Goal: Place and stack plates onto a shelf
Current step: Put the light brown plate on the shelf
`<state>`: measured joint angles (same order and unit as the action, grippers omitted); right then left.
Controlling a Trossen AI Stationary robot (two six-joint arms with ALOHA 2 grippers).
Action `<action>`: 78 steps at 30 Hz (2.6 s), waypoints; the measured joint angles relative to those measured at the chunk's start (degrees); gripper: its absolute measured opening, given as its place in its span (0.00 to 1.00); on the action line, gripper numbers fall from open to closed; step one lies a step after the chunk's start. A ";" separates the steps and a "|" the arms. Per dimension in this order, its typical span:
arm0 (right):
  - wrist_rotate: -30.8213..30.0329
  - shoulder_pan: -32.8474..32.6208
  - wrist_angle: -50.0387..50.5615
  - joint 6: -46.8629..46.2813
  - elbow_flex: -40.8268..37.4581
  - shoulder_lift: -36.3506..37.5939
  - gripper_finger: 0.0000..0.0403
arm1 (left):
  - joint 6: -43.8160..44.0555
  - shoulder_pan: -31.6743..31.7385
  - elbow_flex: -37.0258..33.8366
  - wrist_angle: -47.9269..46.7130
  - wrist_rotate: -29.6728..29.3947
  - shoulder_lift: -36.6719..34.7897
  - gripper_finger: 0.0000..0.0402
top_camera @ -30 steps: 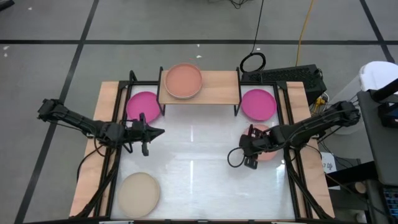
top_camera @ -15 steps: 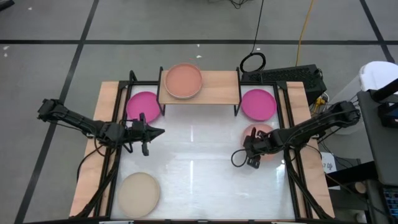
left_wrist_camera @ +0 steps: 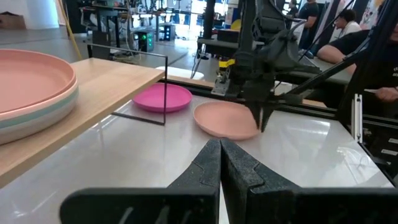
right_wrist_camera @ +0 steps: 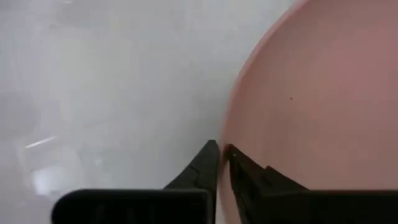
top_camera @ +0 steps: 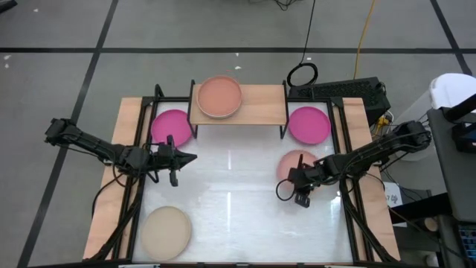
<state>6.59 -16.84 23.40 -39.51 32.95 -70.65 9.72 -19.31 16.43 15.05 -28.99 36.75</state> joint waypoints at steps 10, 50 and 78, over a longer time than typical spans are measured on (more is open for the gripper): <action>2.70 -2.51 -5.78 8.00 9.54 -0.11 0.00 | 0.11 0.00 0.00 -0.24 0.02 0.00 0.01; -1.73 -2.65 -8.44 7.14 12.04 -10.39 0.37 | 1.14 0.00 0.07 -1.05 0.46 1.64 0.01; 2.42 -0.32 -26.18 4.14 12.30 -26.74 0.46 | 1.46 0.00 0.07 -0.48 0.46 2.25 0.01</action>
<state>9.00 -17.15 -2.78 -35.37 45.24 -97.39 11.17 -19.31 16.49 14.57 -28.53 39.00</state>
